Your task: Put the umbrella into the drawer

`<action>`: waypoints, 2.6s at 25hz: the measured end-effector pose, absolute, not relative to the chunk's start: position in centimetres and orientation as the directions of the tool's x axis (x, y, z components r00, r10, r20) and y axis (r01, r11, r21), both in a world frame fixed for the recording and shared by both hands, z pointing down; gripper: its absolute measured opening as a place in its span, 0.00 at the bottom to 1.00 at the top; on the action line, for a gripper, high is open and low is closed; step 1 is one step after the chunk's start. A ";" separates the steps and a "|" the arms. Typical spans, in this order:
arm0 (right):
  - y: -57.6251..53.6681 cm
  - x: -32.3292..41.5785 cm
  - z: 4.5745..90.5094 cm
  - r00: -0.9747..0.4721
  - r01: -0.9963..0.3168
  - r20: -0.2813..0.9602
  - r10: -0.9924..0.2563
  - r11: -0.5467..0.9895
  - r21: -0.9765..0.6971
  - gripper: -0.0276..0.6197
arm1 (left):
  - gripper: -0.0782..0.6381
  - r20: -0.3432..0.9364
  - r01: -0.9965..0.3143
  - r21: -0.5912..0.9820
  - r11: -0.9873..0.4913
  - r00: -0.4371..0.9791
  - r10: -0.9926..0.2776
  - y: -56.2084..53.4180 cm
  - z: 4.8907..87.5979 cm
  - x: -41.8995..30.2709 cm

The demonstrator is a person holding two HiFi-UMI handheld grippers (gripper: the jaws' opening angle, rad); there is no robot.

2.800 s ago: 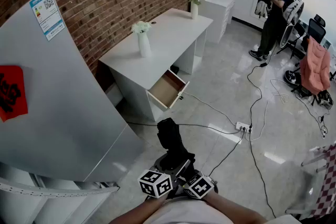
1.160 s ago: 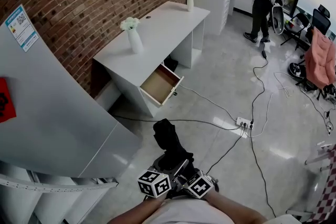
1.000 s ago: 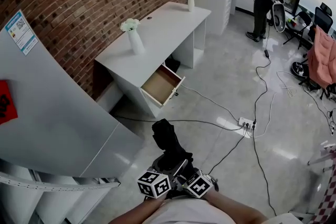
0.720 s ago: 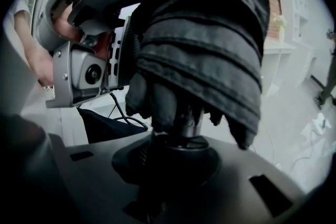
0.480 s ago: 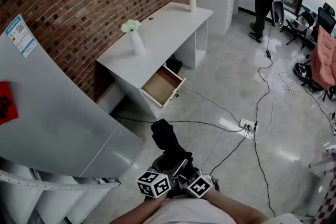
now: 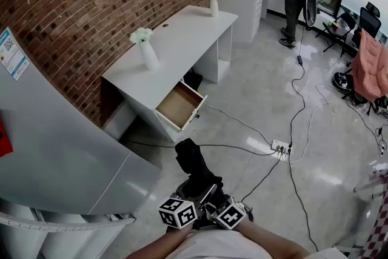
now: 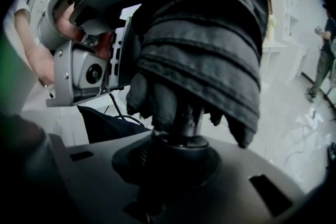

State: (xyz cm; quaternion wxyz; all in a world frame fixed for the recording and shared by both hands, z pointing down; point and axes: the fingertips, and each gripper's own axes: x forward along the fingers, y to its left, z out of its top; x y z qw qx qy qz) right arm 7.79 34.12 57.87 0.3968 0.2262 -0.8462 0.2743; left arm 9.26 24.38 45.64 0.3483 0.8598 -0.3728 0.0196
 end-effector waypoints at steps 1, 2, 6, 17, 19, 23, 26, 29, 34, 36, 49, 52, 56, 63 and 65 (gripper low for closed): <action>33.7 7.9 58.0 -0.579 -0.606 0.799 -0.165 0.742 -0.286 0.18 | 0.49 0.294 -0.650 0.588 -0.481 0.726 -0.622 23.9 45.8 9.4; 33.2 8.1 58.2 -0.575 -0.613 0.801 -0.165 0.736 -0.288 0.18 | 0.49 0.294 -0.647 0.590 -0.484 0.730 -0.617 23.4 45.9 9.6; 30.8 8.3 58.8 -0.568 -0.635 0.804 -0.177 0.716 -0.291 0.18 | 0.49 0.302 -0.640 0.579 -0.506 0.744 -0.596 21.1 46.5 10.2; 23.8 6.7 60.2 -0.519 -0.668 0.848 -0.106 0.669 -0.325 0.18 | 0.49 0.316 -0.603 0.650 -0.463 0.769 -0.556 12.7 48.4 8.0; 21.5 6.2 60.0 -0.506 -0.675 0.853 -0.126 0.674 -0.300 0.18 | 0.49 0.299 -0.582 0.669 -0.462 0.780 -0.550 10.7 48.3 7.2; 18.2 5.9 58.8 -0.472 -0.698 0.869 -0.147 0.665 -0.266 0.18 | 0.49 0.247 -0.533 0.697 -0.480 0.806 -0.538 7.6 47.4 6.8; 16.1 6.1 58.3 -0.431 -0.723 0.889 -0.157 0.649 -0.236 0.18 | 0.49 0.216 -0.499 0.709 -0.498 0.826 -0.520 5.5 46.8 6.7; 14.3 5.4 58.1 -0.409 -0.732 0.897 -0.167 0.646 -0.214 0.18 | 0.49 0.199 -0.473 0.727 -0.498 0.839 -0.506 4.0 46.8 5.9; 12.8 4.3 58.9 -0.370 -0.726 0.923 -0.100 0.651 -0.221 0.18 | 0.49 0.183 -0.455 0.759 -0.466 0.836 -0.518 1.4 47.4 3.7; 11.5 3.1 58.8 -0.374 -0.704 0.922 -0.103 0.678 -0.210 0.18 | 0.49 0.174 -0.454 0.767 -0.453 0.827 -0.535 0.5 47.5 2.4; 9.5 -0.5 60.2 -0.362 -0.696 0.932 -0.025 0.672 -0.252 0.18 | 0.49 0.181 -0.458 0.801 -0.386 0.799 -0.573 -2.6 49.7 -2.1; 9.1 -0.7 60.2 -0.368 -0.694 0.929 -0.031 0.675 -0.252 0.17 | 0.49 0.182 -0.467 0.793 -0.390 0.794 -0.580 -2.9 49.5 -2.4; 8.2 -1.0 59.9 -0.376 -0.679 0.926 -0.046 0.694 -0.241 0.17 | 0.49 0.180 -0.476 0.789 -0.389 0.783 -0.595 -3.4 49.3 -2.7; 7.6 -0.3 59.8 -0.375 -0.656 0.926 -0.038 0.717 -0.237 0.18 | 0.49 0.180 -0.501 0.774 -0.387 0.761 -0.623 -4.0 48.8 -2.4; 7.2 -0.2 60.0 -0.382 -0.639 0.924 -0.024 0.729 -0.245 0.18 | 0.49 0.187 -0.512 0.774 -0.372 0.746 -0.639 -4.4 49.0 -2.6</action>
